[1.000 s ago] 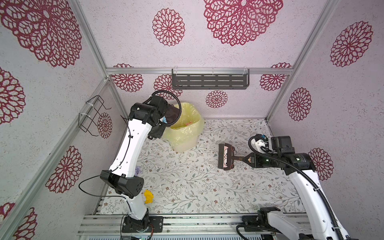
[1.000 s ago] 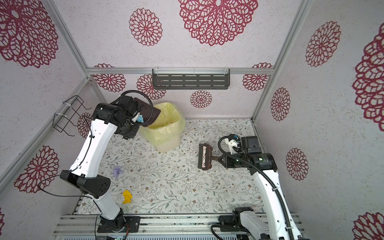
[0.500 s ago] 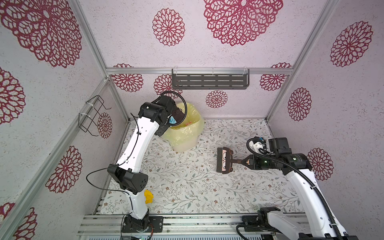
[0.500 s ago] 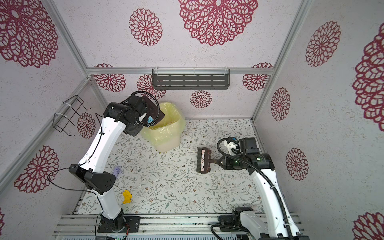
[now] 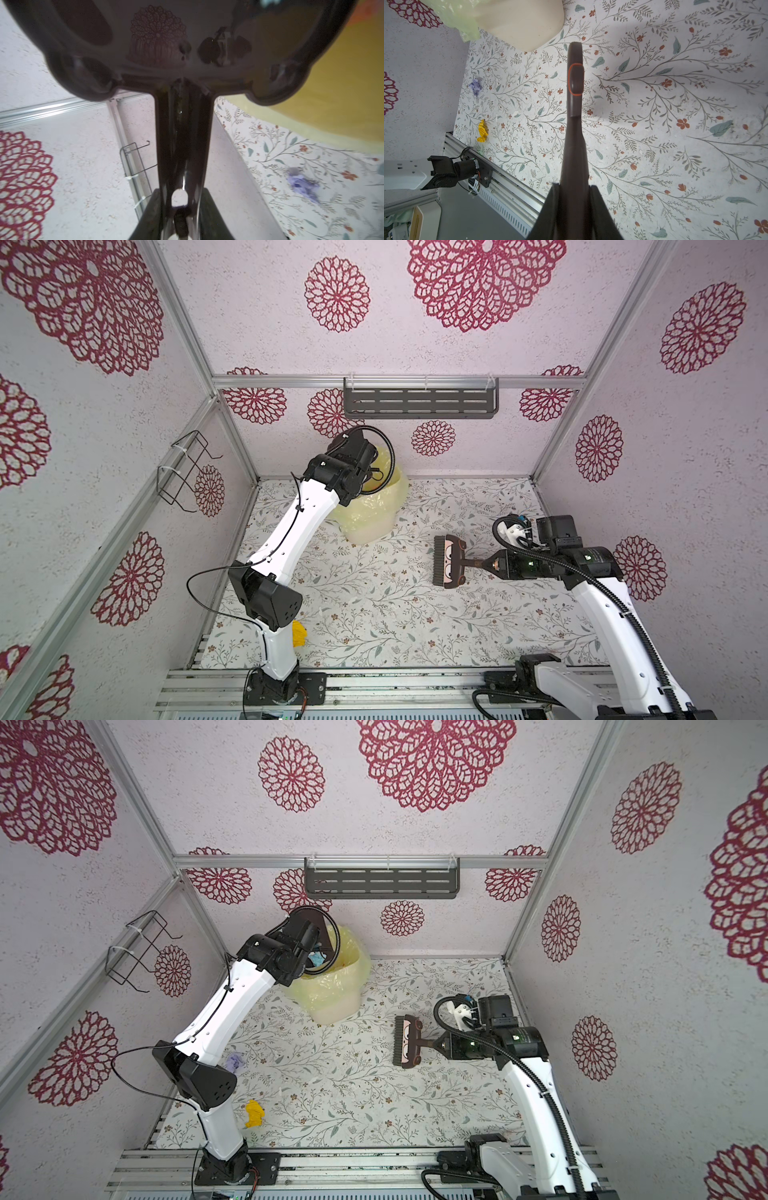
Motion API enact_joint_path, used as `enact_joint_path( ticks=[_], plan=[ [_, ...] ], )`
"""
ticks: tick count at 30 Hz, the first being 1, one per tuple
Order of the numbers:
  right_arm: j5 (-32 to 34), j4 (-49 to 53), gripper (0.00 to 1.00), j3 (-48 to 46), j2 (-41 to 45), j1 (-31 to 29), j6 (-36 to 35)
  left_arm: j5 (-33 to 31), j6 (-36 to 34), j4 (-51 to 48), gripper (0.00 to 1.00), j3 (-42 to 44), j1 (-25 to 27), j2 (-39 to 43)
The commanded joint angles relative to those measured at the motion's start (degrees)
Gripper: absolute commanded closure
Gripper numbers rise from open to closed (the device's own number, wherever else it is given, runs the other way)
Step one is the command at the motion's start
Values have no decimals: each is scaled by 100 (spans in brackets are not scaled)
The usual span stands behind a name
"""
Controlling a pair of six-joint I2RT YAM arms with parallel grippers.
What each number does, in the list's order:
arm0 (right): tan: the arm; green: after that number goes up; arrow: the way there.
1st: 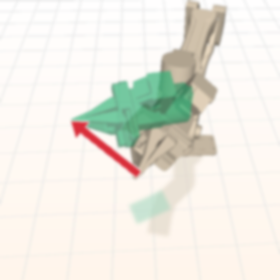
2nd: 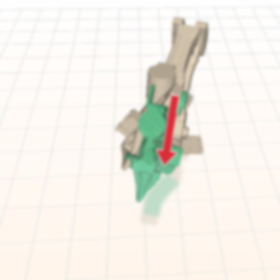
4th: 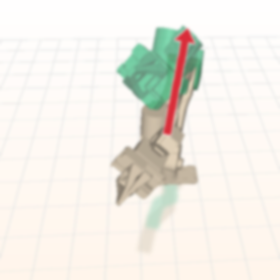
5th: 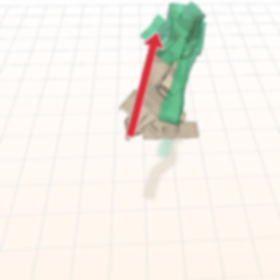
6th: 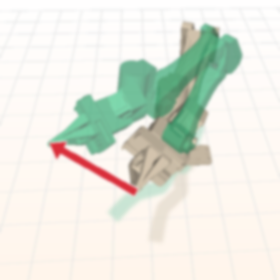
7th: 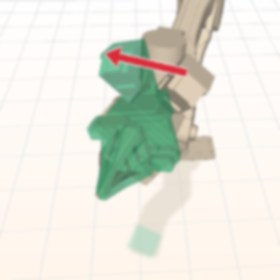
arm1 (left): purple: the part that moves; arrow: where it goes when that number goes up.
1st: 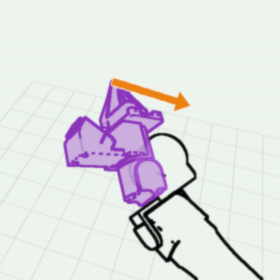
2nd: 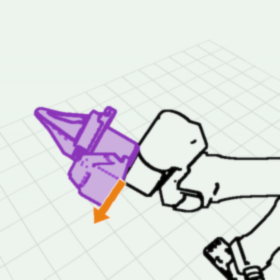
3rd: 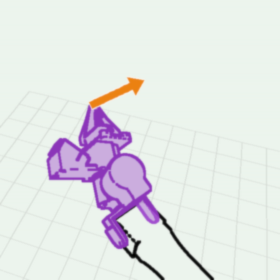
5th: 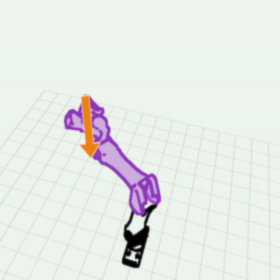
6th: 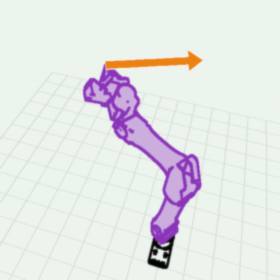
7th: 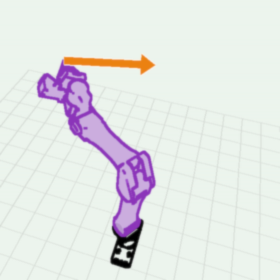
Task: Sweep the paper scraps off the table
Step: 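Tip the dustpan over the yellow-bagged bin with the left gripper, then lower the dustpan beside the yellow scrap with left while right brings brush over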
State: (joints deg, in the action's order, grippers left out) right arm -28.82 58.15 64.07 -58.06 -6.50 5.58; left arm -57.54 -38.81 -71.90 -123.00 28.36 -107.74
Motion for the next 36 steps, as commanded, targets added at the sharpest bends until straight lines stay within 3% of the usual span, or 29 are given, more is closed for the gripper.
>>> enact_joint_path(
  ticks=[1, 9, 14, 20, 24, 29, 36],
  plan=[
    [-221, -33, 100, 204, 121, 37, -17, -569, -958, 1163, 100, 110, 33, 109],
    [-210, 70, 100, 193, 217, 35, 0, -656, -1420, 1760, 100, 596, 49, 337],
    [-340, -32, 100, 126, 234, 35, 70, -595, -1020, 1536, 100, 443, 48, 442],
    [-642, -498, 100, -304, 383, -208, 446, -33, 461, 605, 100, -79, 73, 696],
    [-589, -921, 100, -580, 454, -753, 860, 762, 1724, -86, 100, -120, 109, 1137],
    [-572, -1934, 100, -1109, 563, -1711, 1734, 1794, 2819, 9, 100, 998, 150, 2148],
    [-675, -4565, 100, -2017, 539, -3247, 3367, 2920, 4028, 100, 100, 2603, 158, 3417]
  ],
)
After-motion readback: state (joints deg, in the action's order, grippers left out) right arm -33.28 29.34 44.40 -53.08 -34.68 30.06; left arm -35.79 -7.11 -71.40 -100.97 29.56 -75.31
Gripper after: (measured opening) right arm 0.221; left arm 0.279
